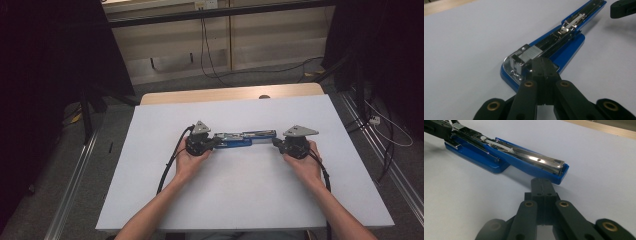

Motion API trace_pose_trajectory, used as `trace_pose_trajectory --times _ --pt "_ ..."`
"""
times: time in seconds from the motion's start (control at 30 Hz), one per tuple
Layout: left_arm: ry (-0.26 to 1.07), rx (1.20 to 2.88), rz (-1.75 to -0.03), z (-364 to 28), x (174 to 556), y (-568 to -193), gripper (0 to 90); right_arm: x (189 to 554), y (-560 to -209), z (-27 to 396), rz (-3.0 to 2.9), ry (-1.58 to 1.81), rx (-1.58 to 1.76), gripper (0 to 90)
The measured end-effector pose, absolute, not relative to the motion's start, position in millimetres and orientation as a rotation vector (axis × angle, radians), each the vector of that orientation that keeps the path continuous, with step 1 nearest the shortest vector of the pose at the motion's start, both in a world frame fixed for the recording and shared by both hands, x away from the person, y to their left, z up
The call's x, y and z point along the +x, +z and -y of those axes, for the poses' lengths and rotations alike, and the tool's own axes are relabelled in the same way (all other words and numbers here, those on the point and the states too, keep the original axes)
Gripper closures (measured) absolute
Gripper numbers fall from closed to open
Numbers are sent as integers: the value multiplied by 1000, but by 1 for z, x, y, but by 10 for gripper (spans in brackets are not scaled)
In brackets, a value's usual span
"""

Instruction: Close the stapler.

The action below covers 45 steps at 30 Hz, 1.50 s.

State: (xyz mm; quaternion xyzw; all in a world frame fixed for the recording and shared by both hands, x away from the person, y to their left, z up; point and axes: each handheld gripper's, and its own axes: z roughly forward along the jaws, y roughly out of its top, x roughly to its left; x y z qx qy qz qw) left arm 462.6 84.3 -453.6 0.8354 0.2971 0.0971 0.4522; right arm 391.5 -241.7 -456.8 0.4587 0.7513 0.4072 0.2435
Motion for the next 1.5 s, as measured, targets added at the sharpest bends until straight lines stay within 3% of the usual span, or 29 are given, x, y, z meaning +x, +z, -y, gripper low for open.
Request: trace_pose_trajectory --times 1.5 --pt "270 2069 -712 -81 462 -454 900 409 -460 236 -2142 997 1290 900"
